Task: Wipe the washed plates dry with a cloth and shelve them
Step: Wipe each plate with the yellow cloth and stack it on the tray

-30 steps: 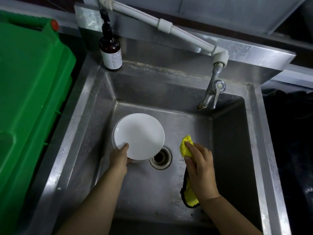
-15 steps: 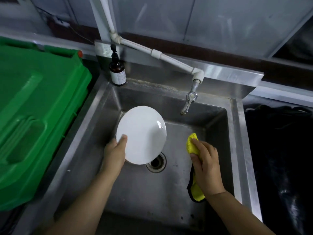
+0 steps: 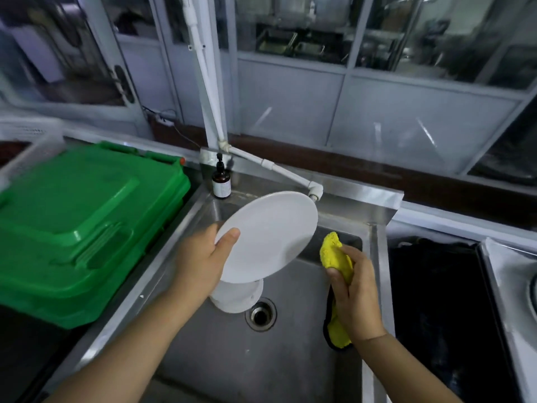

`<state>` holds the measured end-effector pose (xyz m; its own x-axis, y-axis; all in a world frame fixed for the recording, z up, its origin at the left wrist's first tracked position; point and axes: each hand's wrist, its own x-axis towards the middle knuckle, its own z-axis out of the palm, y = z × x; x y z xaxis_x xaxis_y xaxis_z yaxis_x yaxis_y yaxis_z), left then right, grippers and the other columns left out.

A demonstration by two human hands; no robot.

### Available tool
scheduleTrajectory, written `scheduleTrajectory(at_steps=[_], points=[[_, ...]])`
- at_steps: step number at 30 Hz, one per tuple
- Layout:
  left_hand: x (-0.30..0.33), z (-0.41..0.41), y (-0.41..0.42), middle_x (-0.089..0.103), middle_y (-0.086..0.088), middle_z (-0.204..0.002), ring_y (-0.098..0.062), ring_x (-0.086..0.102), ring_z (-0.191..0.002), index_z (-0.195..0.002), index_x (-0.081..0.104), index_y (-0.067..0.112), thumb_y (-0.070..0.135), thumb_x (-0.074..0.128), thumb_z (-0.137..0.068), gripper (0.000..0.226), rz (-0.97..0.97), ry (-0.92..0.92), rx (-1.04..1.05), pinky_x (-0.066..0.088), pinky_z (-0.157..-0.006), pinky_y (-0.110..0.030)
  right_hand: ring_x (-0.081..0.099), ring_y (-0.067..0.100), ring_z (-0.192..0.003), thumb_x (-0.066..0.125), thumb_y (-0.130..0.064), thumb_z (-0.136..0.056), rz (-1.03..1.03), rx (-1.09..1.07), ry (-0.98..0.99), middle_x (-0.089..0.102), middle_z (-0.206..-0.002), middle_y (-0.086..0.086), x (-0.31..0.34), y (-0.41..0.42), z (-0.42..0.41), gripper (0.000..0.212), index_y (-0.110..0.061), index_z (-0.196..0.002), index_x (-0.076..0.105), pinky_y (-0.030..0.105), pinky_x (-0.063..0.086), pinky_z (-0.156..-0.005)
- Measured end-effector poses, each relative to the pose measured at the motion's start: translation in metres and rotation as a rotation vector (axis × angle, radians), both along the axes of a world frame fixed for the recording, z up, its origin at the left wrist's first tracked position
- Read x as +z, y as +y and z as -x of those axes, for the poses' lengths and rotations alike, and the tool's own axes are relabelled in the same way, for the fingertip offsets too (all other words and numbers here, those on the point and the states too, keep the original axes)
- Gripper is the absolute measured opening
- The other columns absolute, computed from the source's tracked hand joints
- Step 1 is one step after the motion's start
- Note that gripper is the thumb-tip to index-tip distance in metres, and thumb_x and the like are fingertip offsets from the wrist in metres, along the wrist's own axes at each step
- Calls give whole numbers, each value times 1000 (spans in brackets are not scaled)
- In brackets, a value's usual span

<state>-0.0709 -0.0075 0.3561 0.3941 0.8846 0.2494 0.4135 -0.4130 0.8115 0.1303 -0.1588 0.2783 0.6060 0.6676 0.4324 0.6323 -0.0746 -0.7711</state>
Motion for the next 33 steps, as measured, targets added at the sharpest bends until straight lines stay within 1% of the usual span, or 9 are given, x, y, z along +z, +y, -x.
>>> scheduleTrajectory(at_steps=[4,9,11,14,17,22,26,30,33], points=[[25,1,-4,56,6,-61,-25,56,-64,-63,48,27,47,48,-83,28,-112,-36,-11,42,-57,-33,44,11,-114,52,-33,-91,-163,53,-156,45,-123,1,32,6,2,36,-18,-123,45,11,31,-100],[49,1,2,57,16,-68,-11,57,-65,-85,62,20,32,58,-93,16,-189,-67,-49,39,-56,-20,43,11,-116,50,-34,-93,-260,47,-305,43,-126,2,71,15,10,34,-17,-123,47,14,35,-100],[58,3,5,62,10,-70,-12,60,-68,-85,63,20,34,56,-92,18,-184,-112,-66,44,-58,-25,43,12,-117,53,-28,-91,-291,25,-387,44,-126,4,85,20,16,34,-16,-123,49,14,34,-101],[72,4,10,66,-3,-73,-20,61,-69,-77,62,13,35,58,-91,27,-79,-202,-79,46,-62,-35,43,15,-114,55,-23,-89,-322,-26,-515,43,-126,5,110,33,24,36,-18,-124,51,15,32,-102],[87,8,13,63,2,-68,-18,58,-64,-66,55,20,37,60,-89,29,36,-281,-95,43,-61,-35,45,25,-107,58,-18,-88,-356,-104,-671,47,-124,7,129,53,28,35,-16,-123,55,20,29,-101],[106,18,23,71,0,-75,-22,67,-75,-75,66,19,41,59,-89,27,221,-394,-133,52,-69,-35,43,30,-107,58,-17,-89,-339,-194,-769,49,-125,9,149,85,40,34,-8,-122,64,38,38,-96],[115,21,30,68,-20,-84,-36,63,-83,-78,65,8,63,49,-80,57,190,-444,-114,51,-79,-47,45,34,-111,54,-21,-94,-306,-132,-790,49,-129,12,172,109,74,38,-11,-130,59,42,37,-99],[134,17,36,71,-3,-78,-19,63,-76,-72,67,22,41,50,-95,34,202,-564,-94,49,-77,-37,45,28,-120,47,-27,-100,-326,13,-903,45,-136,4,171,117,112,36,-18,-134,52,37,36,-98],[143,22,46,70,-2,-78,-21,64,-76,-74,66,19,40,49,-95,34,216,-608,-109,50,-77,-39,48,24,-122,55,-23,-98,-304,112,-1065,46,-136,0,158,106,108,36,-21,-133,50,37,40,-91]])
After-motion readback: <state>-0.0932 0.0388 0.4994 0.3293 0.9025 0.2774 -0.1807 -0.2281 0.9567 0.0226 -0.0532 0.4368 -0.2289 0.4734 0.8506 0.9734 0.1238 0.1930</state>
